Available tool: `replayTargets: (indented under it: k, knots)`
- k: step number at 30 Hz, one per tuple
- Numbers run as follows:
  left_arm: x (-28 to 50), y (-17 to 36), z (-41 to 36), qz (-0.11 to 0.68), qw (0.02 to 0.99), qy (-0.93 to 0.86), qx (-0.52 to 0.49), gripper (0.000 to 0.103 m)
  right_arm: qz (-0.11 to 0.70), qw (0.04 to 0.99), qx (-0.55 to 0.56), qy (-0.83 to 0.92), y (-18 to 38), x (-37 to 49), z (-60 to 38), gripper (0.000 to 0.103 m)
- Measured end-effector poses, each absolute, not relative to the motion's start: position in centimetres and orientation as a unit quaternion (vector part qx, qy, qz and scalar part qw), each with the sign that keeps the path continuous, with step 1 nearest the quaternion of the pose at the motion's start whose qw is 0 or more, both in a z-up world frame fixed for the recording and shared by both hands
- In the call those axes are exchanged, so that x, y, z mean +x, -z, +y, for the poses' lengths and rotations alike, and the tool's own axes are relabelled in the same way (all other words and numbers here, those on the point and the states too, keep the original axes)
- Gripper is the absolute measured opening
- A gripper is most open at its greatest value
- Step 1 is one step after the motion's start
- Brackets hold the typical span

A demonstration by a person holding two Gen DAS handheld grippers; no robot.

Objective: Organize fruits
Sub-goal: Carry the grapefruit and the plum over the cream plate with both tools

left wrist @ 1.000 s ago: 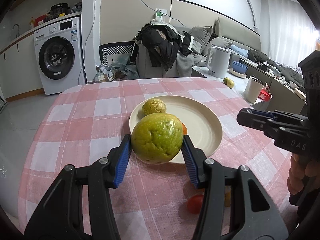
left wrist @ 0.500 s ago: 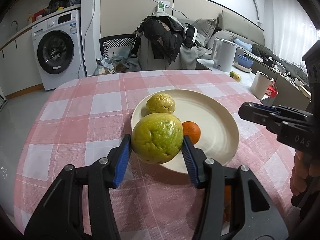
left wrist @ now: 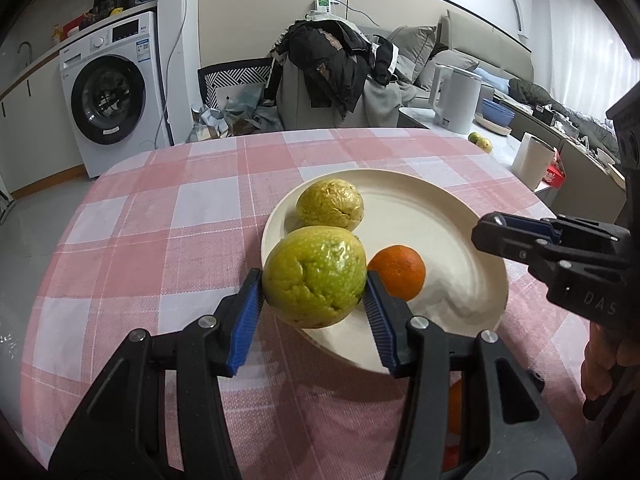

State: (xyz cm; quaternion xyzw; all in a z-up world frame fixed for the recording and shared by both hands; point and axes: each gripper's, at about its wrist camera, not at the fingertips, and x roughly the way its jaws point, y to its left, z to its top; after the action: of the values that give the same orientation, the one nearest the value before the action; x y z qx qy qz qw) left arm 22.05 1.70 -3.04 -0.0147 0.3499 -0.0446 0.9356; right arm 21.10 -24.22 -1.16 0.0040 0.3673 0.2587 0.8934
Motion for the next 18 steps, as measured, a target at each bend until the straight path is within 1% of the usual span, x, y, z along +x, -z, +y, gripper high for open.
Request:
replayTargets:
  k: [18]
  knots:
    - [23.8,3.7,1.8,0.365,0.93,0.047,-0.016,0.047,0.382,0.89,-0.002,-0.25,2.6,22.3,-24.0,0.025]
